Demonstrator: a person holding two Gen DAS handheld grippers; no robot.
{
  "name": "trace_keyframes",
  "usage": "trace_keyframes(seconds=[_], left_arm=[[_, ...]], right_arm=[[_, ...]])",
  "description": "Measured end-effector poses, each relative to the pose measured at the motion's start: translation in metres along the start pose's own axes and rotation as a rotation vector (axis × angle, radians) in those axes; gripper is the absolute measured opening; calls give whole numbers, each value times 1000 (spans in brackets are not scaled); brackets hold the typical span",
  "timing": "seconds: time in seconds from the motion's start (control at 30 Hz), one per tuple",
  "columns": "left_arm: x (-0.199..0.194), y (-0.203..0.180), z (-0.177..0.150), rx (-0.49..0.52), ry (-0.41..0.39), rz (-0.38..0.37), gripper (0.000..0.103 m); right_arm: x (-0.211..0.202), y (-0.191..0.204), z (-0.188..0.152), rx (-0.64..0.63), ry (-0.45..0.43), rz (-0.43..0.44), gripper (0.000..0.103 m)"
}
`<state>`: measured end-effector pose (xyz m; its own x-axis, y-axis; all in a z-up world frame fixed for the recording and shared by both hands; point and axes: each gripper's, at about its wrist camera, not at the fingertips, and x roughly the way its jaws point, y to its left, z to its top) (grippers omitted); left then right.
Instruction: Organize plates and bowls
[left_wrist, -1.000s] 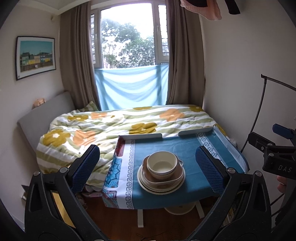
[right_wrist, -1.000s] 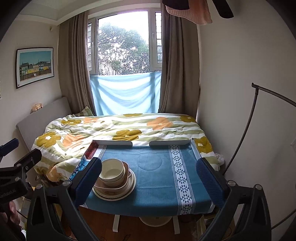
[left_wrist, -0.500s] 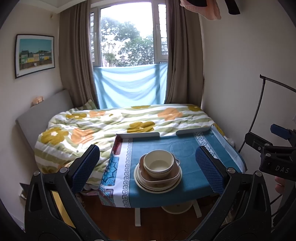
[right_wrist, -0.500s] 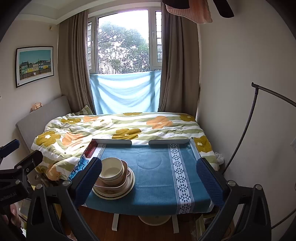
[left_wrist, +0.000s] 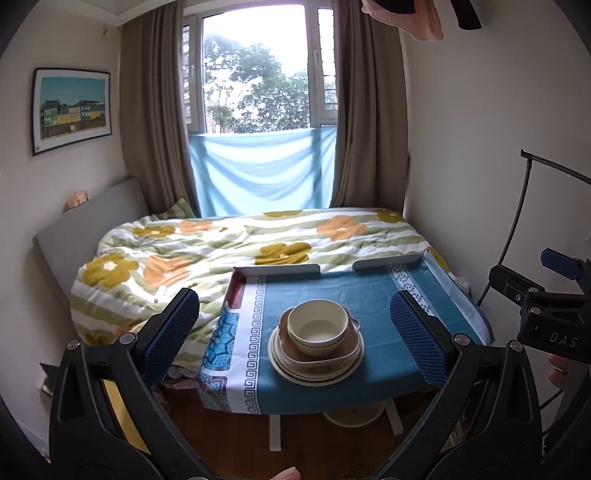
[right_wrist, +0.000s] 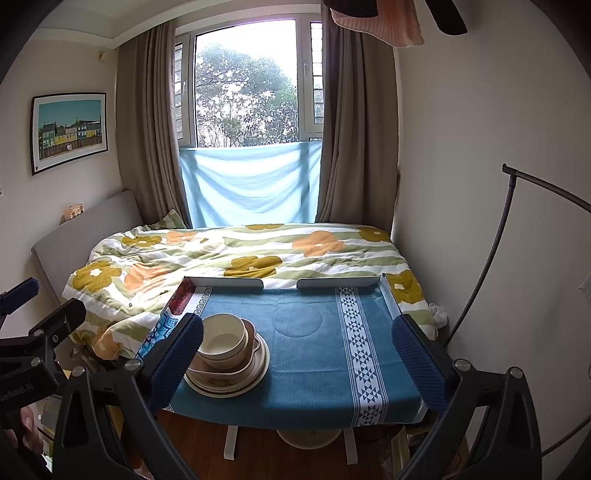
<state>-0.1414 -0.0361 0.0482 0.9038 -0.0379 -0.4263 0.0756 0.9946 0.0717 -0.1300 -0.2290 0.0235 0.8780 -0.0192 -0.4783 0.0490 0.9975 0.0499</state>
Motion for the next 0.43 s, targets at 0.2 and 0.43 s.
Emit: trace_keyframes(seconds=[0.2,0.43], left_arm=[[5,0,1,-20,-2,13,103],[10,-5,5,-7,-41,40,103]], right_arm=[[0,0,1,0,1,-2,101],[3,-3,4,0,3,-1,101]])
